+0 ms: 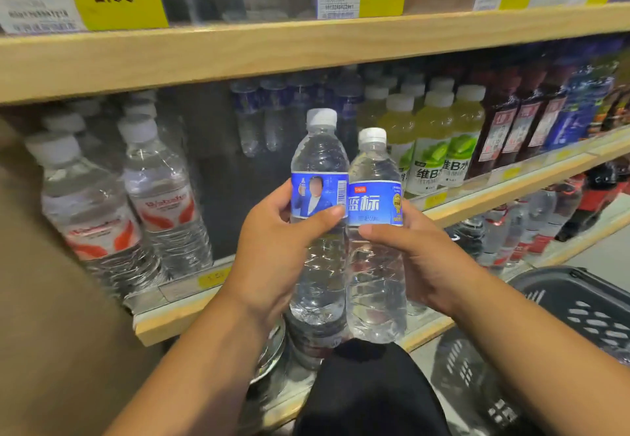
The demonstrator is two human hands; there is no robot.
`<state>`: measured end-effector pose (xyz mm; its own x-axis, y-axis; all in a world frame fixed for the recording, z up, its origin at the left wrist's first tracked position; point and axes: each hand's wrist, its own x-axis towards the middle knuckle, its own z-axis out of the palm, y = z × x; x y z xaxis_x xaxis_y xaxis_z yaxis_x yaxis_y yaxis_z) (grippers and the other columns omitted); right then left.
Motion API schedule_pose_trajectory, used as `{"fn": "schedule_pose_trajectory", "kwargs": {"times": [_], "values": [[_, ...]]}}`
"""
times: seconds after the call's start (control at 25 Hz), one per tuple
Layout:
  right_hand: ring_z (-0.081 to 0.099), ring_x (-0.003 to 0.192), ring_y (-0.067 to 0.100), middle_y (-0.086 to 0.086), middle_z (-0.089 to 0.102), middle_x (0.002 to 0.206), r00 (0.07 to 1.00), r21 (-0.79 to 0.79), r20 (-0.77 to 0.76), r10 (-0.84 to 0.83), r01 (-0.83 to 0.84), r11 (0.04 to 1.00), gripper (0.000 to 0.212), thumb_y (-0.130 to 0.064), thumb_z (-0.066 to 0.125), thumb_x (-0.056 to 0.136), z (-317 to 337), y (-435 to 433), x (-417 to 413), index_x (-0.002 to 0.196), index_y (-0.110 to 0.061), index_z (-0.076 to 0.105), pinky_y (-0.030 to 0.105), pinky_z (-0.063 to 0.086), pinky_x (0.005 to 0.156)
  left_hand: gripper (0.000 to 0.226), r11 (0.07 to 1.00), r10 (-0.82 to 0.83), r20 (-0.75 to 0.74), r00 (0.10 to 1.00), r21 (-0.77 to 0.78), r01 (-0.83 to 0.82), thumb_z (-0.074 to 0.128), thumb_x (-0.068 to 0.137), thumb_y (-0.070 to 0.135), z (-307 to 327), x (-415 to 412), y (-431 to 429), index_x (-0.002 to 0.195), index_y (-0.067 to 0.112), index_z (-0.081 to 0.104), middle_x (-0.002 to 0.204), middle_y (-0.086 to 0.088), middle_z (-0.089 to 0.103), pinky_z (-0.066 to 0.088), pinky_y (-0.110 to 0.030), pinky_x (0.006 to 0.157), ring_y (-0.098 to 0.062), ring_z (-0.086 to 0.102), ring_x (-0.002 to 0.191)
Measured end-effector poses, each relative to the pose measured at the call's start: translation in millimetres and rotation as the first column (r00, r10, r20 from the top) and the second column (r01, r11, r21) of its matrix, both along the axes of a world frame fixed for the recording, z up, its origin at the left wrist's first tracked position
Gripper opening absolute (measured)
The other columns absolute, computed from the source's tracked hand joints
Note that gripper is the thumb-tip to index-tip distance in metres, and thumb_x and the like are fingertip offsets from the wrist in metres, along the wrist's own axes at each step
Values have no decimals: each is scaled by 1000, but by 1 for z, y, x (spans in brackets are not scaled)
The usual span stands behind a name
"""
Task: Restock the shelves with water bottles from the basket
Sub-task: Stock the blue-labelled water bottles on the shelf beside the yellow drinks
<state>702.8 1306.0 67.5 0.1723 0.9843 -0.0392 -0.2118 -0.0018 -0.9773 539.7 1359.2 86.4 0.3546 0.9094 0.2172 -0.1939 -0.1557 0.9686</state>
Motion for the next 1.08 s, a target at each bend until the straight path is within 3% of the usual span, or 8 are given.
{"fn": "schedule_pose_trajectory", "kwargs": {"times": [0.08, 0.16, 0.32, 0.56, 0.64, 0.72, 0.88, 1.08], "values": [[68, 99, 24, 7, 72, 108, 998, 75, 55, 16, -20, 997, 57, -8, 80, 63, 8, 13, -4, 116, -20, 61, 41, 53, 89, 26, 999, 45, 23, 999, -1, -45, 72, 80, 4, 6, -7, 6, 105, 12, 72, 98, -4, 76, 56, -28, 81, -19, 71, 92], [69, 95, 19, 5, 73, 108, 995, 152, 100, 31, -46, 987, 58, -5, 80, 63, 14, 31, -5, 116, -20, 61, 31, 53, 80, 25, 992, 127, 50, 991, -26, -126, 76, 77, 7, 9, -10, 16, 101, 9, 71, 97, -8, 75, 56, -41, 88, -27, 71, 96], [68, 97, 29, 10, 72, 108, 990, 243, 132, 51, -82, 967, 55, -5, 78, 62, 16, 67, -5, 114, -16, 63, 41, 55, 85, 22, 954, 296, 91, 951, -78, -290, 81, 65, 14, 18, -8, 37, 86, 13, 73, 88, -12, 75, 53, -57, 87, -34, 71, 88], [68, 98, 38, 13, 73, 103, 979, 235, 180, 96, -137, 962, 53, -9, 82, 64, 16, 114, -4, 113, -14, 64, 55, 52, 91, 40, 907, 415, 100, 904, -122, -403, 82, 63, 4, 24, 1, 63, 101, 5, 71, 84, -12, 76, 59, -46, 76, -32, 73, 78], [68, 96, 36, 13, 74, 98, 976, 247, 204, 73, -124, 961, 48, -1, 81, 67, 21, 123, -3, 110, -13, 65, 52, 53, 90, 36, 896, 436, 123, 891, -148, -418, 78, 67, 1, 23, 2, 66, 102, 7, 71, 79, -9, 76, 59, -35, 64, -24, 72, 69], [70, 93, 30, 12, 74, 97, 981, 287, 189, 49, -103, 952, 49, 2, 80, 67, 25, 130, -1, 111, -14, 64, 43, 56, 88, 40, 882, 460, 120, 880, -169, -439, 78, 66, 5, 23, 0, 69, 105, 8, 71, 85, -9, 76, 59, -34, 69, -23, 73, 75], [69, 92, 17, 6, 73, 103, 979, 366, 202, -41, -37, 930, 69, -2, 84, 61, 19, 147, 0, 123, -13, 58, 30, 57, 82, 51, 863, 490, 92, 867, -187, -468, 78, 53, 14, 24, -4, 71, 104, 11, 71, 83, -5, 76, 57, -28, 63, -17, 72, 71], [68, 99, 12, -1, 70, 113, 966, 335, 247, -79, -9, 942, 91, -4, 87, 57, -10, 157, -5, 138, -18, 46, 30, 55, 88, 43, 860, 498, 62, 865, -162, -483, 76, 53, 16, 25, 2, 72, 96, 13, 72, 81, -1, 76, 56, -25, 61, -14, 72, 70]]}}
